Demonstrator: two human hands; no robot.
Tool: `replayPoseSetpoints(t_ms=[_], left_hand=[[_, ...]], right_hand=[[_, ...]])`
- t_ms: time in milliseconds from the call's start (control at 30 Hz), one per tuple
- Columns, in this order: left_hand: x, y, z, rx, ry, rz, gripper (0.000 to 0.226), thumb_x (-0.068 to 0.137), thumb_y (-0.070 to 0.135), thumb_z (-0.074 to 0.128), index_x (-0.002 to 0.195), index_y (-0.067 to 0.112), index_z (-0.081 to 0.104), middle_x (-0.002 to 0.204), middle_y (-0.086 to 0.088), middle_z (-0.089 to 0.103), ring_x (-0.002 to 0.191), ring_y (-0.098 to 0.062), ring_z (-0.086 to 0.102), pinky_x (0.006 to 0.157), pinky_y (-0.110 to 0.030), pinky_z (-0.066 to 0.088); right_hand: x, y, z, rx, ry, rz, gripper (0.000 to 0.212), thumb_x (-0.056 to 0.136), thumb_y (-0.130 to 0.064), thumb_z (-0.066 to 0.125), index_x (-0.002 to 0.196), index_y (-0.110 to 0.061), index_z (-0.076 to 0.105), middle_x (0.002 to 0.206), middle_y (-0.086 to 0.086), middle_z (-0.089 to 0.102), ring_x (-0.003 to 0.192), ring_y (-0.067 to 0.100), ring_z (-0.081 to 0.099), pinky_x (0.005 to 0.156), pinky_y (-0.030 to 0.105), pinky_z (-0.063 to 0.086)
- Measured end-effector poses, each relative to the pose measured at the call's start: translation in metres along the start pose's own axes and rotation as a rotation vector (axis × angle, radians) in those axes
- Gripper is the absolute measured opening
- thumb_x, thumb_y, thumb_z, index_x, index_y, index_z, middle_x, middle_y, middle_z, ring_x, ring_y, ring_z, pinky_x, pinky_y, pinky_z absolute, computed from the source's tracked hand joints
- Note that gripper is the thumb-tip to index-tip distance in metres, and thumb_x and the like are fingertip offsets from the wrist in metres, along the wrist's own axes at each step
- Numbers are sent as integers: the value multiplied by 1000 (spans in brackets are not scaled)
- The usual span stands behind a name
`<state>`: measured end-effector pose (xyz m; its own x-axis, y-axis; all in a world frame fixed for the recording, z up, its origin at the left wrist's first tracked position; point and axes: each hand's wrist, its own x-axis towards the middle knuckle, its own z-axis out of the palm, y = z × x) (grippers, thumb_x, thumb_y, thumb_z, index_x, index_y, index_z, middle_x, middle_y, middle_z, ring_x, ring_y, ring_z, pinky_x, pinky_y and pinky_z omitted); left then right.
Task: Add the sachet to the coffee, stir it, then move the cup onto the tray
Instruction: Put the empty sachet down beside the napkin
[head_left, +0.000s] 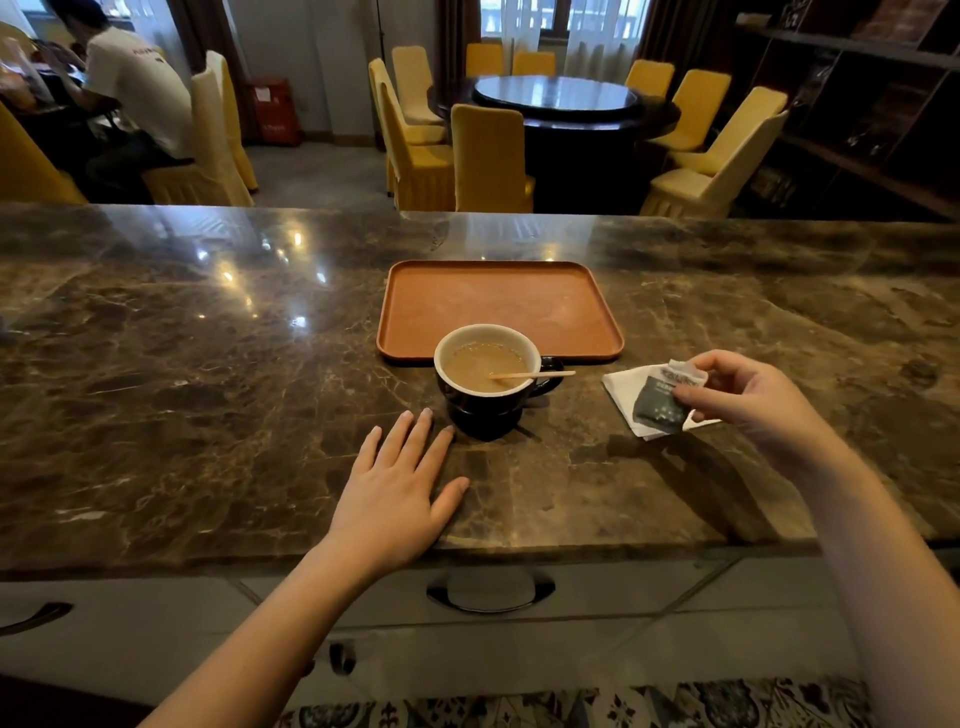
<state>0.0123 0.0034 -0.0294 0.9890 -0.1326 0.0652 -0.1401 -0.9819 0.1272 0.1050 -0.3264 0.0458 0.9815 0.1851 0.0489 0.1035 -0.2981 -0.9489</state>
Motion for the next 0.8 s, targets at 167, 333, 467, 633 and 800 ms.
replayPoseSetpoints(t_ms=[167, 333, 467, 633, 800], left_hand=[[0, -1, 0, -4, -1, 5, 73, 77, 65, -7, 141, 31, -2, 153, 3, -8, 137, -12, -15, 109, -36, -13], [0, -1, 2, 1, 16, 0, 75, 76, 66, -7, 142, 30, -2, 154, 3, -5, 138, -12, -13, 109, -35, -13], [0, -1, 2, -2, 20, 7, 75, 76, 66, -7, 141, 29, -1, 154, 2, -3, 136, -11, -14, 109, -36, -12], [0, -2, 2, 2, 18, 5, 76, 76, 67, -7, 141, 28, -2, 154, 2, -3, 138, -12, -12, 110, -36, -11], [1, -2, 3, 16, 23, 6, 74, 77, 66, -6, 141, 30, -2, 154, 3, -4, 136, -10, -13, 109, -35, -12]], right_hand=[[-17, 0, 3, -69, -67, 10, 10, 76, -9, 69, 77, -18, 67, 78, 0, 70, 72, 10, 65, 63, 19, 53], [-31, 4, 14, -226, -143, 35, 2, 77, -13, 69, 77, -14, 67, 82, 8, 68, 77, 19, 63, 71, 28, 48], [-36, 6, 14, -208, -95, 1, 4, 77, -11, 68, 78, -14, 67, 83, 6, 68, 77, 16, 63, 70, 26, 47], [-37, 10, 14, -250, -93, 14, 3, 78, -14, 69, 79, -16, 66, 81, 2, 68, 76, 13, 63, 65, 20, 47], [-38, 9, 16, -233, -70, -10, 7, 81, -17, 66, 84, -23, 68, 79, -10, 69, 71, -1, 62, 58, 7, 45]])
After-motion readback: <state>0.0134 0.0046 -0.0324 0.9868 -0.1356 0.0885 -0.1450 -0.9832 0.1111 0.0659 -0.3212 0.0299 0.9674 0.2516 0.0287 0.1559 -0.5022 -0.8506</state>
